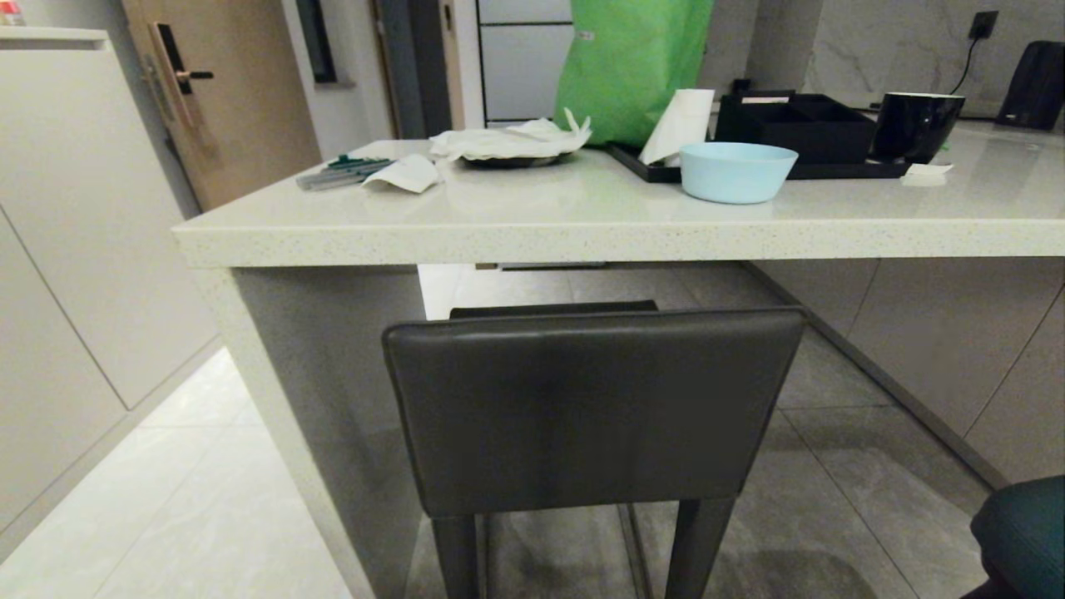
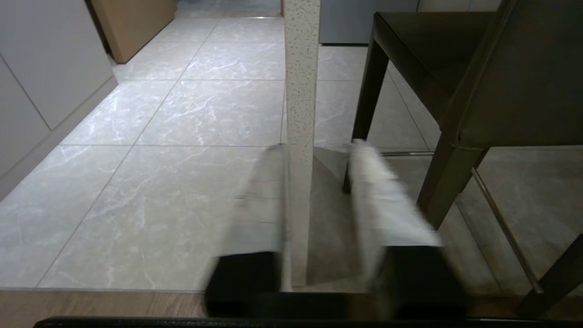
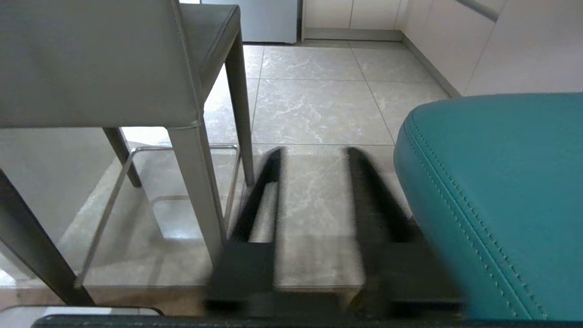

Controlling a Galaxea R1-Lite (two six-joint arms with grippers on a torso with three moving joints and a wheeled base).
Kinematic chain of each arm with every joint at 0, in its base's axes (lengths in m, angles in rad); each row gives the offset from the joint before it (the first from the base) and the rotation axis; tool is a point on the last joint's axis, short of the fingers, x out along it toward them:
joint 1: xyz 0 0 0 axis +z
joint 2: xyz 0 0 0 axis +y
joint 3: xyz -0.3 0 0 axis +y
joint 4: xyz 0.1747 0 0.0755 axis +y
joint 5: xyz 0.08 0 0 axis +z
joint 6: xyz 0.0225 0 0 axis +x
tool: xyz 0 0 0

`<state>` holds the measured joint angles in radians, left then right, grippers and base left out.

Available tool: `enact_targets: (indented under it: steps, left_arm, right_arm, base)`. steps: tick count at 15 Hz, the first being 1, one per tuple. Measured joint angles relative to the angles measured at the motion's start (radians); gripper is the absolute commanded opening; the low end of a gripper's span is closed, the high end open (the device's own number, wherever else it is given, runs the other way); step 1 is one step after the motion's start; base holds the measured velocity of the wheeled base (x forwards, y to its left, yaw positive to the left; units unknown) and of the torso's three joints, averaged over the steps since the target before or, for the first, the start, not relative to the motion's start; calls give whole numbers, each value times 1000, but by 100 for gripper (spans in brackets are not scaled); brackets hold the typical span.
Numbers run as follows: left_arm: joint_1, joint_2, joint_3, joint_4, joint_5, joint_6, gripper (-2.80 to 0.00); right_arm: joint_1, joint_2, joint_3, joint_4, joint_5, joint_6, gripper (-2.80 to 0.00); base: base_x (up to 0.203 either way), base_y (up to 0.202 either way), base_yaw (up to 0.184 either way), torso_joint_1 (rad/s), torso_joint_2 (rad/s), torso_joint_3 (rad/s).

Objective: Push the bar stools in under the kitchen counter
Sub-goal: Pull the gray chair out from under the dining table

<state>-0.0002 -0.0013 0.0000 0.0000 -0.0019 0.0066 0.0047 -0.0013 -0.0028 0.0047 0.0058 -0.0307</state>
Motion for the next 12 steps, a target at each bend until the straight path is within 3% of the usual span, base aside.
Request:
enact_targets:
  steps: [2, 4, 7, 9, 12]
  left_arm:
    - [-1, 0, 0, -1, -2, 6, 0]
    - [0, 0, 0, -5, -21, 51, 0]
    - [1, 0, 0, -6, -48, 117, 0]
    - [2, 4, -32, 1, -76, 89, 0]
    - [-1, 108, -159, -28, -146, 11, 0]
  right_arm:
    - [0, 0, 0, -1, -3, 16, 0]
    - [0, 2, -26, 1, 15, 23, 0]
    - [1, 82, -129, -4, 98, 60, 0]
    - [3, 205, -192, -65, 129, 96, 0]
    - [6, 441, -235, -271, 148, 118, 0]
  base:
    - [0, 0, 0, 0, 0, 0]
    - [0, 0, 0, 0, 0, 0]
    - [0, 0, 0, 0, 0, 0]
    - [0, 0, 0, 0, 0, 0]
    - [0, 0, 0, 0, 0, 0]
